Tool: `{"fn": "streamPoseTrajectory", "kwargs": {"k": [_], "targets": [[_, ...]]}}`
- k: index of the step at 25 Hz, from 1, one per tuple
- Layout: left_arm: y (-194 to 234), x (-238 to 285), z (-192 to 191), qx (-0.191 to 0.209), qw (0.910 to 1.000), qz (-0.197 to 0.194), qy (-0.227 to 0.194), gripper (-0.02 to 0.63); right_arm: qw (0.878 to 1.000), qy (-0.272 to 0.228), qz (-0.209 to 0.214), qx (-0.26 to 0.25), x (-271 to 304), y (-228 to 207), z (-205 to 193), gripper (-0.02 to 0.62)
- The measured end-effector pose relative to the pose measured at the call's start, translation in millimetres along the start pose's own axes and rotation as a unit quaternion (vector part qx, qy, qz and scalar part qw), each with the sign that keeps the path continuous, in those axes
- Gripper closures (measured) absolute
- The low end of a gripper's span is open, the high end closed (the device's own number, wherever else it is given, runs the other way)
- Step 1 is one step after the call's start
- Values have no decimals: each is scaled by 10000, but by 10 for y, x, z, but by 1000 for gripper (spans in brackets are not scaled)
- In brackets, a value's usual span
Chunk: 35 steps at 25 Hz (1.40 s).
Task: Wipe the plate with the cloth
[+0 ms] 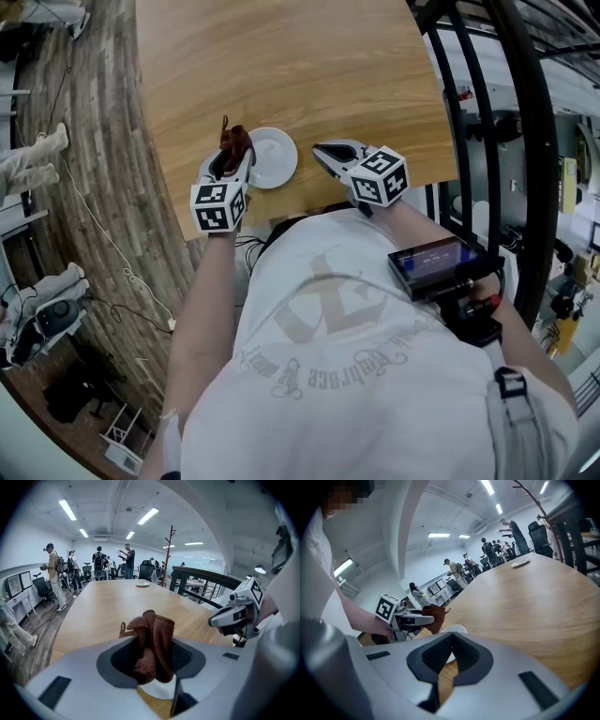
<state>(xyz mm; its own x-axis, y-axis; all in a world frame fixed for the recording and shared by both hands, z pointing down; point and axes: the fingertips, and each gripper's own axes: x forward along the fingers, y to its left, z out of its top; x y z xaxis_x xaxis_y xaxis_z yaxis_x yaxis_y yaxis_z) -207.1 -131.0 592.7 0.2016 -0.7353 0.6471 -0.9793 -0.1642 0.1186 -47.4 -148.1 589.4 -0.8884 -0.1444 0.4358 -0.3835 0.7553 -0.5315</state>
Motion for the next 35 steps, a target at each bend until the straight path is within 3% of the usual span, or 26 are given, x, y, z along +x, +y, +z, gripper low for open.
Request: {"fn": "streamPoseTrajectory", "kwargs": {"k": [6,13,21,35], "targets": [[-89,-199,31,-425,9982,-42,-421,437,9993,72,93,-358,78,18,161,583],[-236,-562,-225,-952,9926,-6,-755,437,9960,66,357,-818,128,287,293,583],[80,-1031,-560,-1292,9876,107,-884,437,9889,-96,710,-1301,240,805,401,583],[-11,-1211,-562,-911,9897,-310,-1061,436,9901,-302,561,-1253,192,1087,207,583]]}}
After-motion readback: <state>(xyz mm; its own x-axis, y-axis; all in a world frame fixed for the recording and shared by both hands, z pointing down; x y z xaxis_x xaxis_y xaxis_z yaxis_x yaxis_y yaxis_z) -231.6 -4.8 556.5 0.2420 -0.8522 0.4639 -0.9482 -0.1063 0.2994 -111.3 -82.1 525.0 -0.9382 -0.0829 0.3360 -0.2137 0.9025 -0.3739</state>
